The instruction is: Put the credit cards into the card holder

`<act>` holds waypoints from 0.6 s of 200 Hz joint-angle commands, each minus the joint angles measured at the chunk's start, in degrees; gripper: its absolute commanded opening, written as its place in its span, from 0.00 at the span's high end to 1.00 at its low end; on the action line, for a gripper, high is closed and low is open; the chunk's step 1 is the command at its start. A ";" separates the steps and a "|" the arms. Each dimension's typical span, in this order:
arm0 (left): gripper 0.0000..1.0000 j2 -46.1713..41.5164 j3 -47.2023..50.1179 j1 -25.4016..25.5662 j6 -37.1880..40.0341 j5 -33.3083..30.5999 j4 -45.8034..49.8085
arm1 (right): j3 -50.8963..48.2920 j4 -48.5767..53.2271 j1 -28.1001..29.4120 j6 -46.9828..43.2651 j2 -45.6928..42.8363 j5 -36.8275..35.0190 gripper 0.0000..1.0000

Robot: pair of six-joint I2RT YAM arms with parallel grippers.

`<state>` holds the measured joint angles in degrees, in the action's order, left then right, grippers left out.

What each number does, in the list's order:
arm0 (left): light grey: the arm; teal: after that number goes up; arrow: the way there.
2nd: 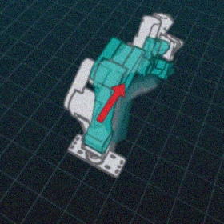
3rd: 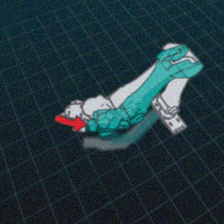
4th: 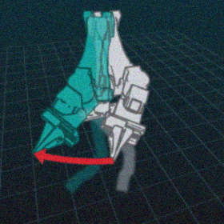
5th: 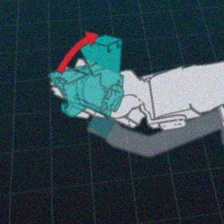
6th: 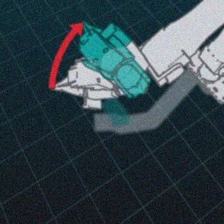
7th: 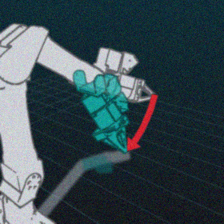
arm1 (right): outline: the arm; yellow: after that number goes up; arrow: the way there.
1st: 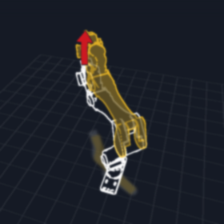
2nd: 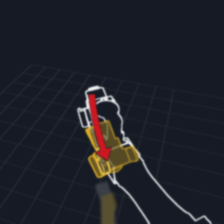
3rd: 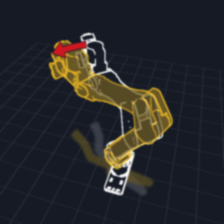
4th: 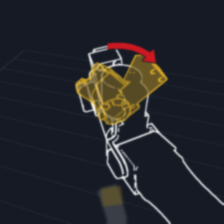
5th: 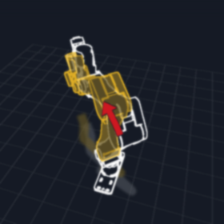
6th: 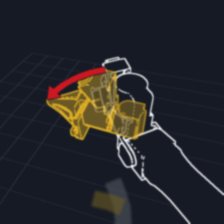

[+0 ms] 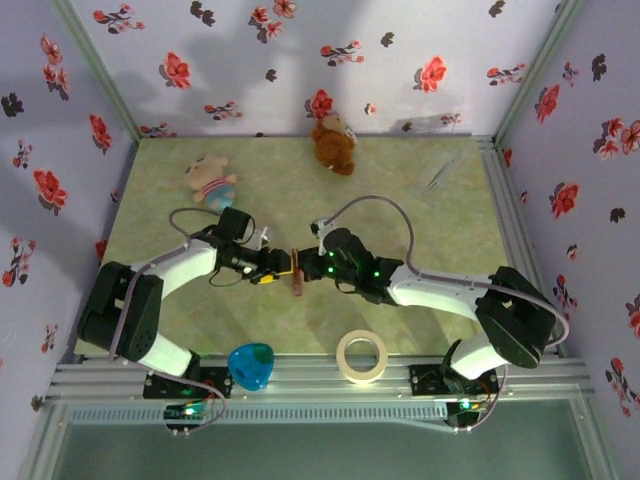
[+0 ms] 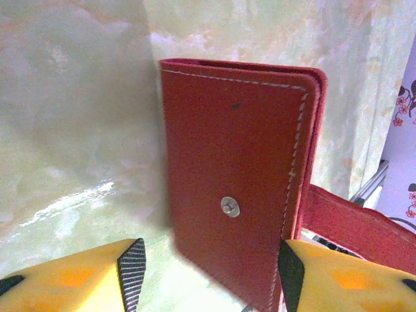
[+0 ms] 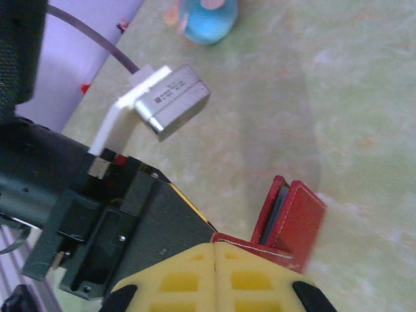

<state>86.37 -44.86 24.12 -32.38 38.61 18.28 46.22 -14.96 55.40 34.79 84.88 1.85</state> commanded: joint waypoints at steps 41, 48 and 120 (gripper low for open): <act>0.41 -1.45 0.11 -0.07 2.41 -2.94 2.29 | -1.73 -5.80 0.24 1.69 1.22 1.96 1.00; 0.41 -1.18 0.29 -0.22 2.41 -3.65 2.20 | -1.98 -5.27 0.24 1.60 0.99 1.58 1.00; 0.45 -0.14 0.77 -0.55 2.70 -6.09 3.32 | -4.29 11.15 -2.19 5.28 -3.66 -9.65 1.00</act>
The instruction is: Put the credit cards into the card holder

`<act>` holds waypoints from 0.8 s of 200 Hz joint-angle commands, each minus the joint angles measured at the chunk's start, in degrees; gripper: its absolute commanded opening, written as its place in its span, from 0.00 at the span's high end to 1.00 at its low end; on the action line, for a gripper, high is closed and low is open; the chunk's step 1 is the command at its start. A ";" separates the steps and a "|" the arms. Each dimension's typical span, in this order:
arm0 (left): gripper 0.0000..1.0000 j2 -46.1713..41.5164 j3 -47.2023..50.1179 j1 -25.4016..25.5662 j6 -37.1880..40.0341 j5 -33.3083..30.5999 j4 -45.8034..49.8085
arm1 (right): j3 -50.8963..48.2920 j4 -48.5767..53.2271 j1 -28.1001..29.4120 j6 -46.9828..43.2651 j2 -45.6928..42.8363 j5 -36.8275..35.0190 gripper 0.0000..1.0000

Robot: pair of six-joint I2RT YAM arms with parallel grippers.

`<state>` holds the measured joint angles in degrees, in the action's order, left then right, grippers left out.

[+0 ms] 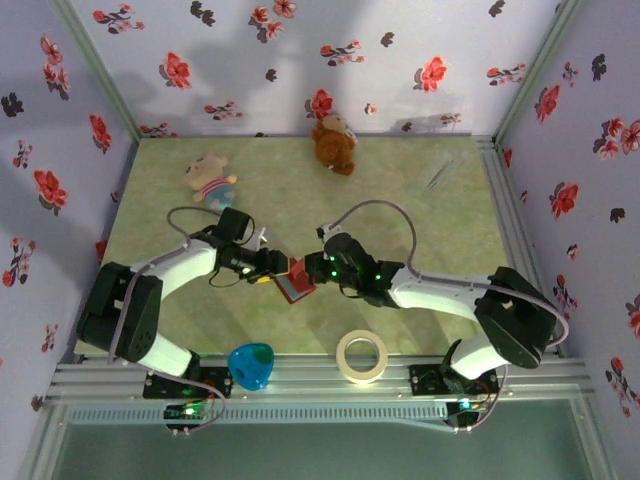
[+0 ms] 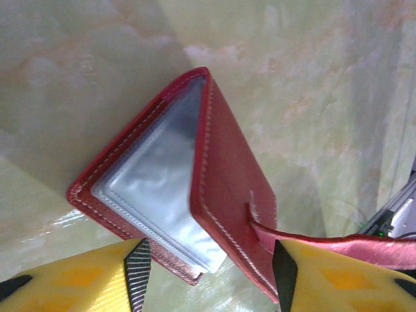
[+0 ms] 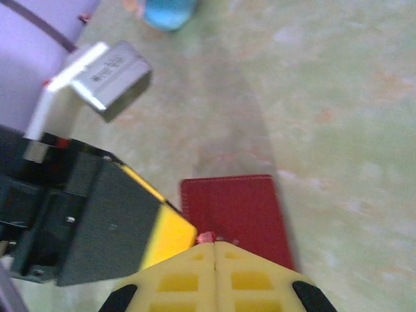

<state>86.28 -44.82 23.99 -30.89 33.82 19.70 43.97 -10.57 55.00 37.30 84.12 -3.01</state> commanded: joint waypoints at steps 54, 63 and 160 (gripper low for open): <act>0.41 -2.23 0.62 0.39 1.19 2.76 -0.13 | -6.60 11.87 -5.62 3.41 -8.33 -7.26 1.00; 0.41 -1.87 -0.14 1.19 2.16 3.17 0.53 | -7.08 12.98 -5.94 3.22 -9.20 -7.74 1.00; 0.46 4.96 -3.43 5.08 2.64 -1.84 2.25 | -15.81 20.29 -7.01 9.79 -15.12 -13.11 0.94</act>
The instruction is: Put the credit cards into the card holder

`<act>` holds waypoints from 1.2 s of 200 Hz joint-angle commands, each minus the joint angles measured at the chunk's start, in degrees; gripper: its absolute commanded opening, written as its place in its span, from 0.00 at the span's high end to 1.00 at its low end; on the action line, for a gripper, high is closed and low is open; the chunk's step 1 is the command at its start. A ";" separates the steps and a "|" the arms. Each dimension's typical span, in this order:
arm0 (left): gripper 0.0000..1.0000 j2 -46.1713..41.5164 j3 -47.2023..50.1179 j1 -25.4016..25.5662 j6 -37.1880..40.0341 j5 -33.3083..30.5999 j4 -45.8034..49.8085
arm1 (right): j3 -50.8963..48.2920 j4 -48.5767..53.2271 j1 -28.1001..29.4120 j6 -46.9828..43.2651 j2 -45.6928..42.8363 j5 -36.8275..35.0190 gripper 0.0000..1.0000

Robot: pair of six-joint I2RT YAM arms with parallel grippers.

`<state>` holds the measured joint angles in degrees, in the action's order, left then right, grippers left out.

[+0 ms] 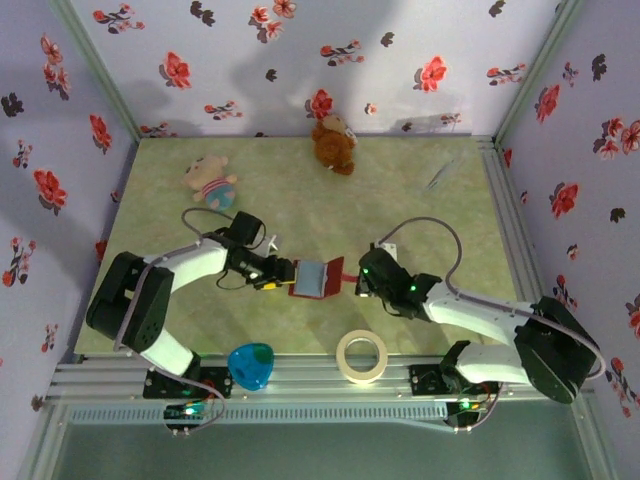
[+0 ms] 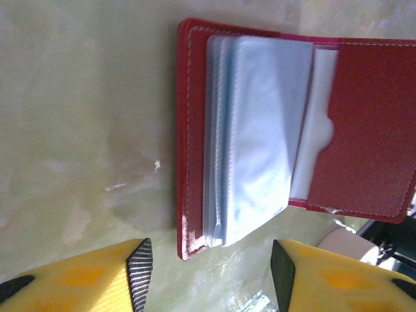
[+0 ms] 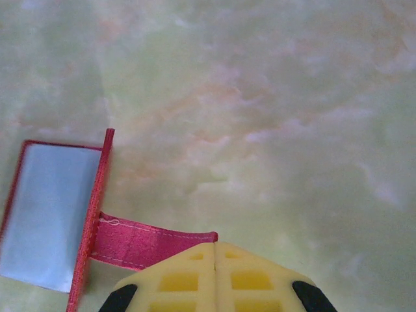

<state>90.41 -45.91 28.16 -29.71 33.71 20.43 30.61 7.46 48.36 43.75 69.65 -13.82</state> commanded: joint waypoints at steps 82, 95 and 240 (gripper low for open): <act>0.45 -0.58 -3.22 2.83 0.45 -2.95 2.00 | 3.54 12.60 -0.41 -5.53 -7.64 -2.61 0.55; 0.46 -0.29 -3.92 3.38 0.51 -2.95 2.39 | 5.26 11.52 -0.46 -8.71 -8.04 2.97 0.48; 0.81 12.26 -17.89 17.35 0.13 -2.21 2.82 | 12.89 17.82 -10.31 -7.70 -6.93 11.37 0.33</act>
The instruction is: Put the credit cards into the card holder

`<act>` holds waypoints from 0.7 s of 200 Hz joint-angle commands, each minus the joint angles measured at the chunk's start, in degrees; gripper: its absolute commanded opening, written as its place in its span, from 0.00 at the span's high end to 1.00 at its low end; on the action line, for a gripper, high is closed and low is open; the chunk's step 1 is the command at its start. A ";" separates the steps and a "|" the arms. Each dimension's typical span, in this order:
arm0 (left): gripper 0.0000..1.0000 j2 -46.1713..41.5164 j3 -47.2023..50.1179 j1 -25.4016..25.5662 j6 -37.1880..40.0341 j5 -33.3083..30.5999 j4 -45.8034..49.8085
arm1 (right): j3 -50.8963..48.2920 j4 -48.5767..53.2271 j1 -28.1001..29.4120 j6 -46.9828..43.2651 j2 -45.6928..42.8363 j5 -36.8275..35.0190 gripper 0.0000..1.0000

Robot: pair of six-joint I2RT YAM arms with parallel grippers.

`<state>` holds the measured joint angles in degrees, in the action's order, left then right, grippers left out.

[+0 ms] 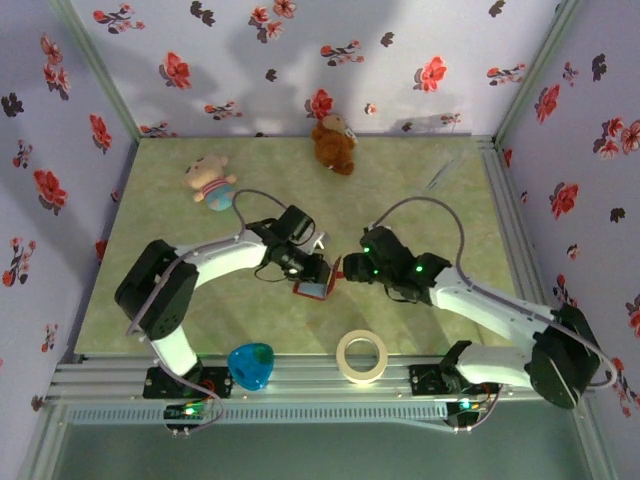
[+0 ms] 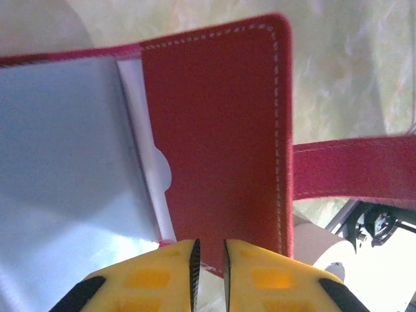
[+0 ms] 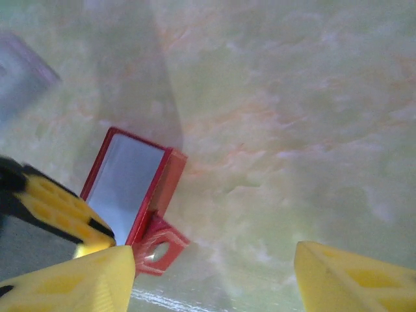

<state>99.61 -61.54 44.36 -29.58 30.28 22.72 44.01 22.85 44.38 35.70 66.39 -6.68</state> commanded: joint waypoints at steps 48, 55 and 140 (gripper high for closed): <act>0.79 8.69 -5.98 3.54 -1.51 0.94 -0.54 | 3.12 2.61 -30.22 -4.45 -2.61 13.94 0.33; 0.79 9.13 -6.22 3.63 -1.69 0.64 -0.53 | 4.12 2.31 -32.99 -4.97 -1.44 13.79 0.33; 0.71 10.58 -3.28 3.96 -4.86 -2.70 -2.58 | 24.31 -1.75 -49.57 -8.59 21.49 14.33 0.53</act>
<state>108.92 -65.49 47.75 -32.77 29.12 20.12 61.73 22.72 -3.27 28.99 82.65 6.22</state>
